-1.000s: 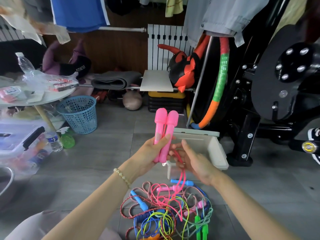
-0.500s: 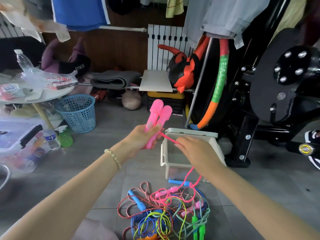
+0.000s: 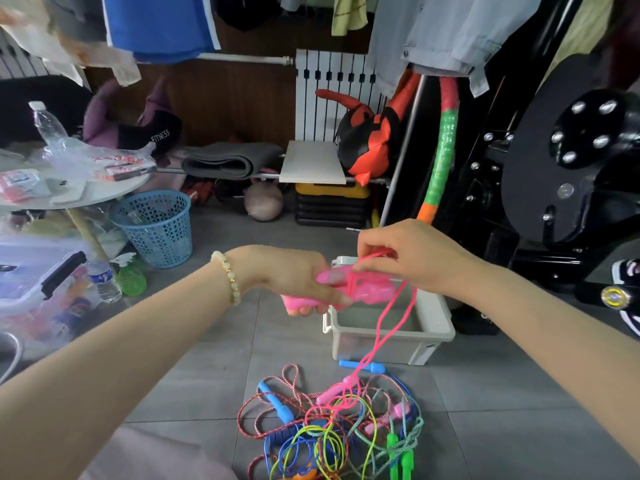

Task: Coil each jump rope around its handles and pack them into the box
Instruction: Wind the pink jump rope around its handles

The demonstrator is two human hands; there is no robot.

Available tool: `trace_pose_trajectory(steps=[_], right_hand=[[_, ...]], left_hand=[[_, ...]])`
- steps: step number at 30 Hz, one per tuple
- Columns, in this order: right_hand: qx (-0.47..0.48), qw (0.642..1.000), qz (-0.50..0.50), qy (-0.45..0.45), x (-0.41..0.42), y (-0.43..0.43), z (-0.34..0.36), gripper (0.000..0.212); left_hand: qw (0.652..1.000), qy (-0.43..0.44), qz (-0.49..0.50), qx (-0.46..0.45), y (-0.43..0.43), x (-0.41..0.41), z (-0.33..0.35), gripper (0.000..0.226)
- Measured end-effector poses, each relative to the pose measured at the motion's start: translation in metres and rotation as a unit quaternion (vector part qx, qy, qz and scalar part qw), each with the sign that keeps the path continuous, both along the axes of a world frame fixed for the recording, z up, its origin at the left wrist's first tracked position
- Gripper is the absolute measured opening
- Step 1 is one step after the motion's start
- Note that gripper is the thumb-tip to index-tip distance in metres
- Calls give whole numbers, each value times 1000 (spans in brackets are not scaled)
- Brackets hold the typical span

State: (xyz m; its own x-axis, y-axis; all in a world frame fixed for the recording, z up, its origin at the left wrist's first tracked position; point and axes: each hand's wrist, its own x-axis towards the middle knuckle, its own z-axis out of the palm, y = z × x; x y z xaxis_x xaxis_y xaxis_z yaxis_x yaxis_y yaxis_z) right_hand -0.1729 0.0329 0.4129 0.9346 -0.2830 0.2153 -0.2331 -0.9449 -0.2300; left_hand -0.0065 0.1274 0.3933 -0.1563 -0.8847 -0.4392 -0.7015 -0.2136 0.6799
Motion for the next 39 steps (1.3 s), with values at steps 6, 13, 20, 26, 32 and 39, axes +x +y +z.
trace_pose_trajectory(steps=[6, 13, 20, 26, 32, 39], right_hand=[[216, 970, 22, 107, 7, -8, 11, 47], [366, 922, 13, 128, -2, -6, -18, 64], [657, 753, 20, -20, -13, -6, -40, 61], [744, 659, 51, -100, -16, -3, -60, 84], [718, 682, 38, -132, -12, 5, -94, 85], [610, 772, -35, -175, 4, 18, -115, 36]], left_hand=[[993, -84, -52, -57, 6, -21, 5, 29], [993, -22, -65, -96, 18, -34, -14, 32], [984, 110, -30, -136, 24, -29, -29, 58], [977, 162, 53, -129, 21, -19, -34, 52], [966, 212, 100, -107, 19, -15, -50, 50], [959, 213, 160, -97, 12, -11, -73, 49]])
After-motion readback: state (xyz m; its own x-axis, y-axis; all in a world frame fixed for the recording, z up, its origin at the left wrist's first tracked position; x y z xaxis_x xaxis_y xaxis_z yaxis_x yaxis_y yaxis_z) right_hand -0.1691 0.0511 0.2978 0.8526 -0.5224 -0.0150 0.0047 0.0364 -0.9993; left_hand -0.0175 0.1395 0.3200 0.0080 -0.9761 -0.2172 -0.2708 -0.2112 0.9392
